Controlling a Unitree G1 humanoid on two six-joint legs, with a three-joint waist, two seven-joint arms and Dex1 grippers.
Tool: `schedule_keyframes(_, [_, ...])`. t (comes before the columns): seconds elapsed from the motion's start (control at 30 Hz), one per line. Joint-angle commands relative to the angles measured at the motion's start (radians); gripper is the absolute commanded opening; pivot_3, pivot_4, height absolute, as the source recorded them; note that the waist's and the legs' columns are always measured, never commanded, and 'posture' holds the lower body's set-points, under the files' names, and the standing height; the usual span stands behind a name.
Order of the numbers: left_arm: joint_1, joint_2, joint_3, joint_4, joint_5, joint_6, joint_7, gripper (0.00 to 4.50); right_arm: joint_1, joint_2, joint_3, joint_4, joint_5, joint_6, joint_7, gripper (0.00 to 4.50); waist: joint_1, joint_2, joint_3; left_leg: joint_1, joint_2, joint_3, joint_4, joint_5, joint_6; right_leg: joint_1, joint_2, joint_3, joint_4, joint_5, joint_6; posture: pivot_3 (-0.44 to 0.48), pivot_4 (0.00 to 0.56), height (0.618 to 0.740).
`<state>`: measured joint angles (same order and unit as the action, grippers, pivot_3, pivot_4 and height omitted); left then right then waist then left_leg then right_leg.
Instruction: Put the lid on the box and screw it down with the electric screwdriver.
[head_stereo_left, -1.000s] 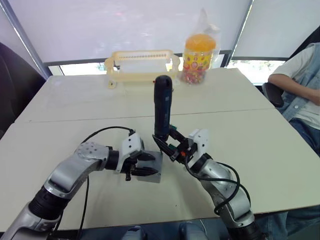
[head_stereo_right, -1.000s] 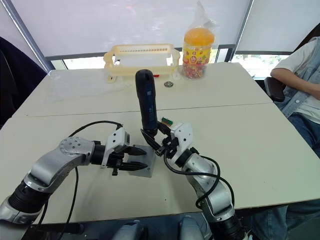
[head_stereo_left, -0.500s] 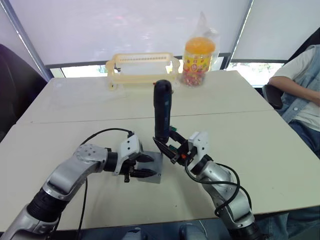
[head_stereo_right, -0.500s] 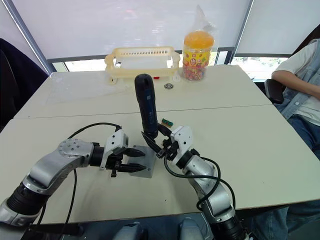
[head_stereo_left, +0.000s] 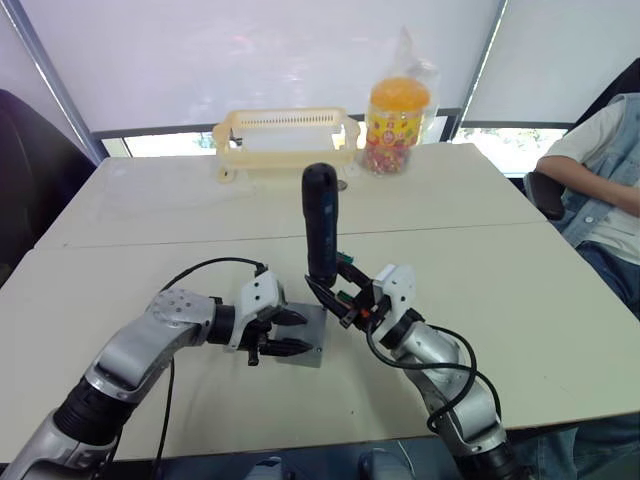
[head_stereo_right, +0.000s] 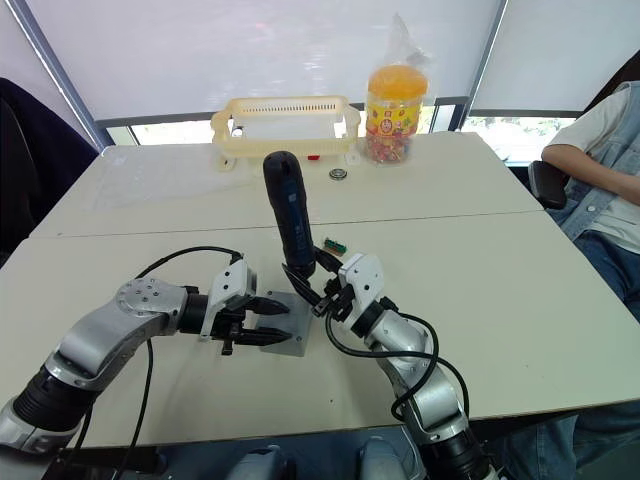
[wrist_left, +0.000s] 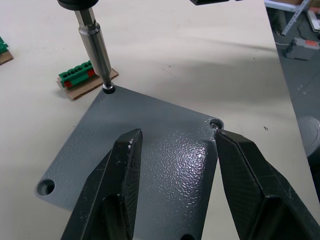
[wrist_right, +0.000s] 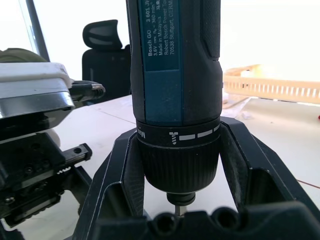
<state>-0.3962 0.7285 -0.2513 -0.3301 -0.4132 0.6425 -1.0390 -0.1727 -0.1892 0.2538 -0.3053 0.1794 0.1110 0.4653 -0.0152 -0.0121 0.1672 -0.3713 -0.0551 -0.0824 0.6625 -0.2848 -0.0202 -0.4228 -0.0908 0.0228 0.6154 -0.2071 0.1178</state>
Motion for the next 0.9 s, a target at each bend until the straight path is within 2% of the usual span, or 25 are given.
schedule_keyframes(0.03, [0.012,0.004,-0.013,0.004,0.017,0.015,0.005,2.30,0.028,-0.017,-0.002,0.061,-0.030,0.028,-0.008,1.71,0.000,0.000,0.000,0.000,0.000,0.000,0.000,0.000,0.000,0.000,0.000,0.000,0.000,0.000,0.000,0.000,0.150,0.740])
schedule_keyframes(0.9, [-0.006,0.001,-0.013,-0.004,0.014,0.043,0.010,2.30,0.047,0.038,-0.004,0.109,0.025,0.074,-0.010,1.71,0.000,0.000,-0.005,0.000,0.001,-0.001,0.000,-0.001,0.001,0.001,0.000,0.000,-0.001,-0.001,0.000,0.000,0.150,0.740])
